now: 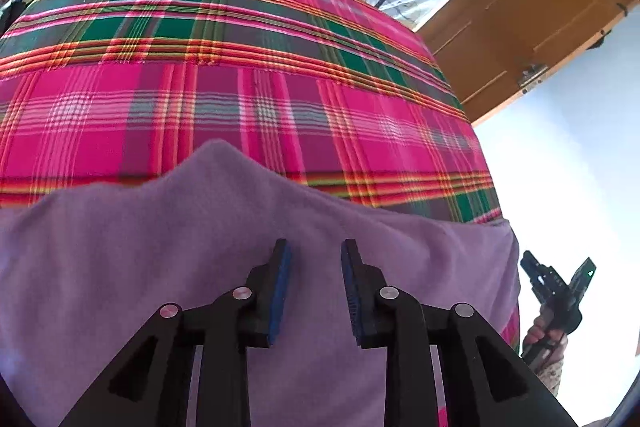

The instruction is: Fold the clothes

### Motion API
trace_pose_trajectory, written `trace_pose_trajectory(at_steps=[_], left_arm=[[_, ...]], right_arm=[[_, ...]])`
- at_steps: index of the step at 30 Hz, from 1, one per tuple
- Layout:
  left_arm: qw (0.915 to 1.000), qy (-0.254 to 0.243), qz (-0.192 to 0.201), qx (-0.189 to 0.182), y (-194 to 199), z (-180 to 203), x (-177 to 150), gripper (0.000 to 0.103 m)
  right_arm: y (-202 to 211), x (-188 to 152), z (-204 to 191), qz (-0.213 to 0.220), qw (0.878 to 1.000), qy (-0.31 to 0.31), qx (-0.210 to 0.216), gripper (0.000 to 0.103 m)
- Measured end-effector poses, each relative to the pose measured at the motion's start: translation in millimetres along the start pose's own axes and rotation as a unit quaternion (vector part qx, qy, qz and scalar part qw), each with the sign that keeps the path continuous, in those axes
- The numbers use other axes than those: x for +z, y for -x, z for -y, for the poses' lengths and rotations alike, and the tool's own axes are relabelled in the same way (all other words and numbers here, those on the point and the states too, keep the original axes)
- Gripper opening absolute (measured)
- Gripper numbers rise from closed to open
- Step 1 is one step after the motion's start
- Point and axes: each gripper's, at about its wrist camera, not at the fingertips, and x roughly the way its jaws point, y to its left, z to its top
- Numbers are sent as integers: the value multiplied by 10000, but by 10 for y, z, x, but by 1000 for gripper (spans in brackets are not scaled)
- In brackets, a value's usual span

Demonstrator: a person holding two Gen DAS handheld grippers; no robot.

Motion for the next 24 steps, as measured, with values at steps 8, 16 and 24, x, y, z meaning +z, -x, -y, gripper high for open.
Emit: trace_pose_trajectory(at_steps=[8, 16, 24], left_arm=[[9999, -133, -70, -53, 15, 138, -178, 27], [9997, 79, -245, 41, -93, 39, -217, 27], [9996, 172, -215, -63, -68, -17, -226, 27]], right_arm=[[-41, -153, -84, -214, 9993, 296, 70, 18], [182, -152, -68, 130, 9994, 318, -61, 4], [93, -207, -84, -5, 9979, 488, -433, 6]])
